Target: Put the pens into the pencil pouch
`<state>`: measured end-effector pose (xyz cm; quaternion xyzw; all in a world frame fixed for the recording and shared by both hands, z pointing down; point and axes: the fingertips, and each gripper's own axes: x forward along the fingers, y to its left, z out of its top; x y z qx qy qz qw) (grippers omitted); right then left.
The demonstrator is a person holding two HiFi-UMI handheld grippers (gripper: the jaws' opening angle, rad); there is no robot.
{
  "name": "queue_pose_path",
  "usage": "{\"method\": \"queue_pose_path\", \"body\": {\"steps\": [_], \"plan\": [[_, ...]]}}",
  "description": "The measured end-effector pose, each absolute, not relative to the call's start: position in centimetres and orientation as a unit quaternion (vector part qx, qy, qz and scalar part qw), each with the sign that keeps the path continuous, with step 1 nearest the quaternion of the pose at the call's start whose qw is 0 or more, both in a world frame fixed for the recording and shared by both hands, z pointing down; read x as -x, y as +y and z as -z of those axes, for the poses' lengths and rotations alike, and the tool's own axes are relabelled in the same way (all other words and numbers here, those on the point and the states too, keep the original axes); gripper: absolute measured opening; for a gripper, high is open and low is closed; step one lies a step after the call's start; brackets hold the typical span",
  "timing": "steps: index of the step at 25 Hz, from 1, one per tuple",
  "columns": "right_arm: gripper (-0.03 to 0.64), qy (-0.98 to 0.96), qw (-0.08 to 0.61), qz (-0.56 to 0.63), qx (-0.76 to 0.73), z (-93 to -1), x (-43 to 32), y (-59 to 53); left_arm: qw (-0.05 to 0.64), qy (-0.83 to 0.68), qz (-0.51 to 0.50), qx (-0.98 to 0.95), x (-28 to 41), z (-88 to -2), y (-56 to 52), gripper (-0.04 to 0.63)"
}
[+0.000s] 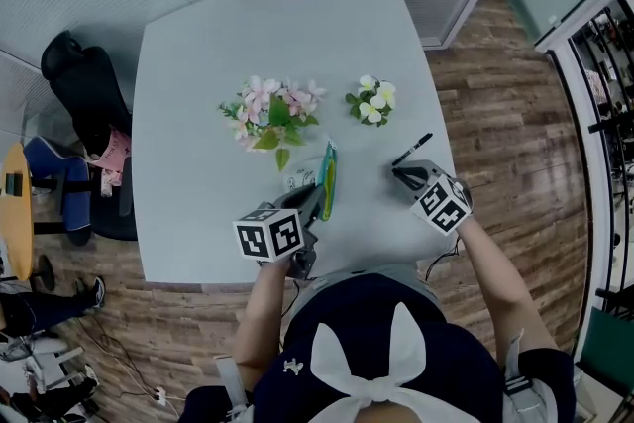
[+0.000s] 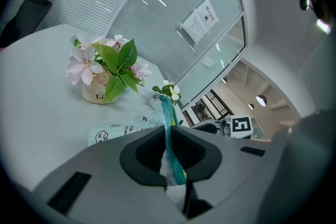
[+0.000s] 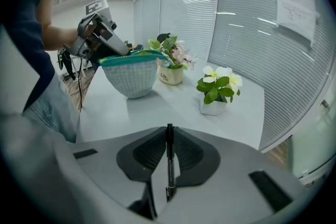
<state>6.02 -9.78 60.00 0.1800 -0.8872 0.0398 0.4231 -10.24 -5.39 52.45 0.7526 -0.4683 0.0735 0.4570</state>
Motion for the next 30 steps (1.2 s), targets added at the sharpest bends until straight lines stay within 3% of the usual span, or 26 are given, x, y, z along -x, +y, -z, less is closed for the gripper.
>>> {"method": "queue_pose_path", "body": {"steps": [30], "plan": [[0.052,-0.91,0.192,-0.182,-0.319,-52.0,-7.8,-10.0,0.457,-0.472,-0.075,-0.751,10.6,-52.5,-4.6,0.051]]}}
